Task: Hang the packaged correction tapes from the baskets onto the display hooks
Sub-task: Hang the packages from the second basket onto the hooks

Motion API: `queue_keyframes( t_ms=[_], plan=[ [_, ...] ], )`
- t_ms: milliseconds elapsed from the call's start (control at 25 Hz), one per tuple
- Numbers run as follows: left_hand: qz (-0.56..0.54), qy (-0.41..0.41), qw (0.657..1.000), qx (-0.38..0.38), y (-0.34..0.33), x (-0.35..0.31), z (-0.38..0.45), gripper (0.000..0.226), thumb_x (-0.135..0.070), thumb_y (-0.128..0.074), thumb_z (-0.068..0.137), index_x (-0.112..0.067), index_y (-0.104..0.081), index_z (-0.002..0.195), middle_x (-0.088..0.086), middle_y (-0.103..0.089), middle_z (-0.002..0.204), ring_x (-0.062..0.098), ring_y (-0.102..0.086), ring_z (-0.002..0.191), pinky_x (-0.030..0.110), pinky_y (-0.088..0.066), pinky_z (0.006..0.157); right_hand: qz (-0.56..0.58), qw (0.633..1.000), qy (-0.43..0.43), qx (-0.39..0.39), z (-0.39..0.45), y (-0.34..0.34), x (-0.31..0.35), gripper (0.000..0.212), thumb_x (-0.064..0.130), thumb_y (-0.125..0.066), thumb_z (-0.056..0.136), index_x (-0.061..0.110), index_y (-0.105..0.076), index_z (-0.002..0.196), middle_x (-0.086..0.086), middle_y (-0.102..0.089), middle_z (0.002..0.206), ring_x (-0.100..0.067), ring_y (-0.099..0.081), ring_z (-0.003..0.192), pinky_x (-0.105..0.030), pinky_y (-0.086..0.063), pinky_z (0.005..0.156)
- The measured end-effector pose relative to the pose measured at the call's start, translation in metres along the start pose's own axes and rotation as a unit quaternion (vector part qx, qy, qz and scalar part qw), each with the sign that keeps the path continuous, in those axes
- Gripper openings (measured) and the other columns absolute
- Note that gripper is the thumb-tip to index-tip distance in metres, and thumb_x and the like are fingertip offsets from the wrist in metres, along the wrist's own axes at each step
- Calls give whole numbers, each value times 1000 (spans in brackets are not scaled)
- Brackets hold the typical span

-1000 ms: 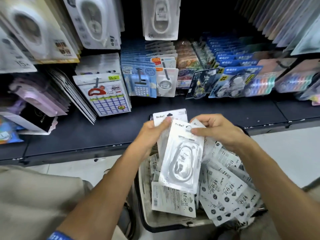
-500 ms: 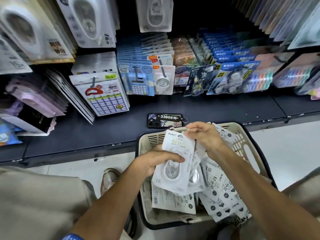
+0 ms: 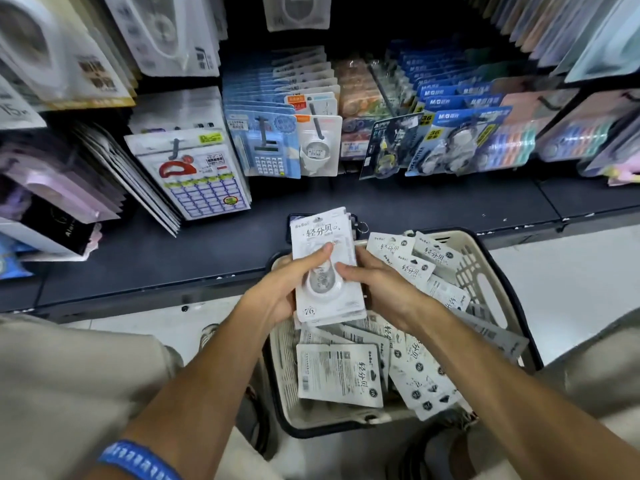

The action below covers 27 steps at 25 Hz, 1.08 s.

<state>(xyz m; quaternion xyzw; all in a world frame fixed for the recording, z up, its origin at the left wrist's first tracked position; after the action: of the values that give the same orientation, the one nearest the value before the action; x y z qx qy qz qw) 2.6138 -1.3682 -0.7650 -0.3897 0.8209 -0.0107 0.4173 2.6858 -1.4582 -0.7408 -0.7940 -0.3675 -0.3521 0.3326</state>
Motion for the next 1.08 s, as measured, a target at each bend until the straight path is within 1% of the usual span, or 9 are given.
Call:
queue_keyframes(
  t_ms=[120,240,360,440,560,680,840,960,1080],
  plan=[
    [-33,-11,999,13,1,-3,-9,57,-20,-88,68,-8,-73,121,17,-77,114,32,-78,97,40,-64,73,10,999,40,-27,0,13,4,41,18,-62,98,28,-53,137,5,-75,118,-17,-72,108,-28,-59,81],
    [5,-45,997,-62,10,-15,-11,61,-9,-91,68,-9,-70,124,14,-79,109,32,-78,94,44,-65,76,-165,986,-9,-11,-8,7,-6,21,56,-40,103,49,-54,117,16,-74,107,-10,-73,92,-27,-56,73],
    [188,-99,957,-196,39,-43,-17,69,-12,-96,63,-20,-58,120,-1,-76,109,24,-74,98,43,-62,88,-548,834,-54,-12,-12,26,-30,37,61,-38,101,28,-57,100,0,-67,109,-16,-59,90,-33,-45,78],
    [332,-111,910,-223,43,-50,-23,72,-21,-97,61,-29,-52,116,-7,-71,113,21,-69,103,43,-57,93,-685,724,-65,41,-15,19,-59,36,50,-55,98,19,-53,115,-7,-64,117,-21,-58,98,-32,-42,77],
    [360,-112,899,-222,43,-41,-25,72,-24,-97,61,-30,-51,116,-5,-71,117,23,-68,107,45,-56,96,-729,677,-48,92,-23,-6,-94,55,35,-63,95,16,-43,143,-10,-57,132,-29,-57,117,-35,-45,86],
    [392,-122,883,-227,45,-40,-27,71,-27,-96,62,-29,-51,117,-7,-70,117,22,-67,106,40,-55,92,-754,651,35,83,-22,-27,-98,46,21,-57,97,16,-45,141,-13,-59,126,-34,-57,117,-41,-45,92],
    [401,-124,881,-218,46,-39,-28,69,-25,-96,63,-28,-51,115,-9,-69,113,21,-66,103,36,-54,86,-704,694,-20,148,-19,-28,-109,33,17,-55,96,27,-57,127,-9,-65,123,-32,-62,111,-36,-49,91],
    [384,-127,889,-215,48,-39,-27,67,-22,-97,63,-31,-51,111,-11,-70,108,19,-67,100,35,-54,87,-500,851,-91,129,-11,-8,-85,27,7,-65,89,31,-74,99,11,-59,137,-10,-52,123,-31,-34,109],
    [349,-141,899,-227,57,-45,-27,68,-18,-97,62,-32,-53,111,-11,-71,109,17,-66,100,36,-53,90,-226,960,-129,103,-11,17,-45,14,11,-68,82,20,-79,85,9,-75,103,-12,-63,96,-35,-48,93]
  ],
)
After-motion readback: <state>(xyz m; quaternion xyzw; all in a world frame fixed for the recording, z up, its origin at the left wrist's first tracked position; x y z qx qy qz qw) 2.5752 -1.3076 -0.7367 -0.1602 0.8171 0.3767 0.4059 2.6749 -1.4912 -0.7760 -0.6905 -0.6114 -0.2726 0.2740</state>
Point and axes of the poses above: each hand's wrist, its own z-axis towards the middle knuckle, its own y-axis out of the back of the hand, x = y × z, the point moved 9 cm from there along z, towards the middle knuckle
